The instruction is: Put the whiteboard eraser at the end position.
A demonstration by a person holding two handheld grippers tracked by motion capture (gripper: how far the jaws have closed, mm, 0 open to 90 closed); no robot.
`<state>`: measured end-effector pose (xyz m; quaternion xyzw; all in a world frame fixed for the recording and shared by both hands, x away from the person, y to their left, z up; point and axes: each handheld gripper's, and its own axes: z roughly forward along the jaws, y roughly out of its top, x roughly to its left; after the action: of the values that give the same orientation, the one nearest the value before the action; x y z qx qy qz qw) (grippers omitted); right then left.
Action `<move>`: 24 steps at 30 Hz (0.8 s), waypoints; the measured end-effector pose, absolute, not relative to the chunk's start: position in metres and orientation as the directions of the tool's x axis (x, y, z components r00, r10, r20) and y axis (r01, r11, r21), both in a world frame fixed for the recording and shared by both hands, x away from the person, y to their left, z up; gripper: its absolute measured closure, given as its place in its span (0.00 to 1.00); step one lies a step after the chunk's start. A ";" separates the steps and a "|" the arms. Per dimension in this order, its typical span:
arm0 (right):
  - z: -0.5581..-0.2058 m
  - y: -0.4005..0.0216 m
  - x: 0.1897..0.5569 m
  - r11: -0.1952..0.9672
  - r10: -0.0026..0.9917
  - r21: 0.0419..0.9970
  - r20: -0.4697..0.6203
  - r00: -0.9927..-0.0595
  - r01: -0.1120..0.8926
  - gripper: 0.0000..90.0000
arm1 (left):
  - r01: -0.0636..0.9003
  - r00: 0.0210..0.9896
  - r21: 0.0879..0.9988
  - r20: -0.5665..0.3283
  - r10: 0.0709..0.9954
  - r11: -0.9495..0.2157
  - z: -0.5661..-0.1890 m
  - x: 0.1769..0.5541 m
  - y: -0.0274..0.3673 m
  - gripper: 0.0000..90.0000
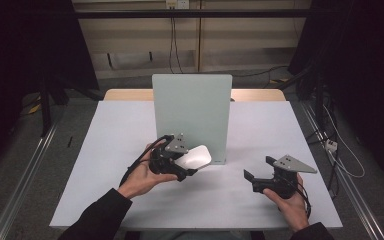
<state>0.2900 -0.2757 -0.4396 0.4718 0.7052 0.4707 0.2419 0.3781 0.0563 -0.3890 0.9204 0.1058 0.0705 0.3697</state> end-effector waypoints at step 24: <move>-0.440 -0.274 0.290 0.129 0.888 0.889 0.093 -0.450 0.439 0.05 | 0.091 0.993 0.550 0.012 0.116 -0.830 -0.429 0.362 0.028 0.35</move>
<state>0.2899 -0.2740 -0.4398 0.4659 0.7118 0.4674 0.2403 0.3624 0.0275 -0.4293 0.9563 0.0540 0.0225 0.2864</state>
